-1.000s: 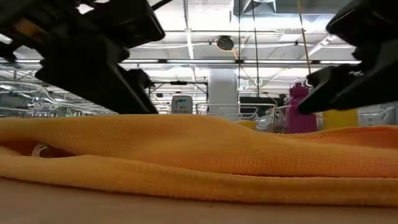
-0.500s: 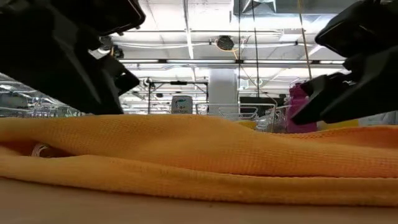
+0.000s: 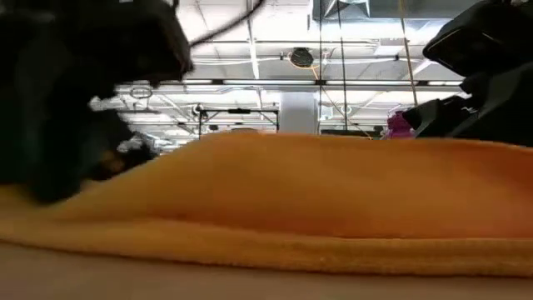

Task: Pick & Place Sports Items
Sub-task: Fold the orange towel

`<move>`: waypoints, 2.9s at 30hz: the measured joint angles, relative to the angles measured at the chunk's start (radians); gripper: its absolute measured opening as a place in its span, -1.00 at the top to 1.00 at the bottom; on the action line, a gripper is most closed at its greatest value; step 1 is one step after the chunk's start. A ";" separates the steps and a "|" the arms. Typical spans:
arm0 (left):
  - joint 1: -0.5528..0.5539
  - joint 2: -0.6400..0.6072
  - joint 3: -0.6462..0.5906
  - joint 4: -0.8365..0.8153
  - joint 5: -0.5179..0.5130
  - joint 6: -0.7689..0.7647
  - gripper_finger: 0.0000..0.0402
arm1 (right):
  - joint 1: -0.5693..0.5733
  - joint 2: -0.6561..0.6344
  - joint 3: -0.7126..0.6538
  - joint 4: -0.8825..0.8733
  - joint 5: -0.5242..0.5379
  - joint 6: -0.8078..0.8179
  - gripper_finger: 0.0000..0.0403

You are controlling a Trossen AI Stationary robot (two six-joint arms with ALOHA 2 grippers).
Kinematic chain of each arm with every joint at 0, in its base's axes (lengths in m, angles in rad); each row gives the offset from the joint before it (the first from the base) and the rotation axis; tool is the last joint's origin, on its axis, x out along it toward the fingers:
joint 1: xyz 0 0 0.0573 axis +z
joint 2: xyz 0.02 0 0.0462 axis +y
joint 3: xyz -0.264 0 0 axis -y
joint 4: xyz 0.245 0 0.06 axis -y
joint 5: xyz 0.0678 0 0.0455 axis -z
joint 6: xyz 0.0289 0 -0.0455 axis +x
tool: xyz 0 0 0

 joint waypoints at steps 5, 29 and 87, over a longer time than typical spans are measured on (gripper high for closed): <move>0.029 0.060 0.000 0.026 0.193 -0.046 0.49 | 0.000 0.000 0.000 0.000 0.000 0.000 0.17; 0.053 -0.134 0.000 -0.181 -0.294 0.204 0.49 | 0.000 0.000 0.000 0.040 -0.032 -0.029 0.17; 0.295 -0.305 0.000 -0.371 -0.453 0.185 0.49 | -0.145 0.014 0.002 -0.368 -0.067 -0.008 0.31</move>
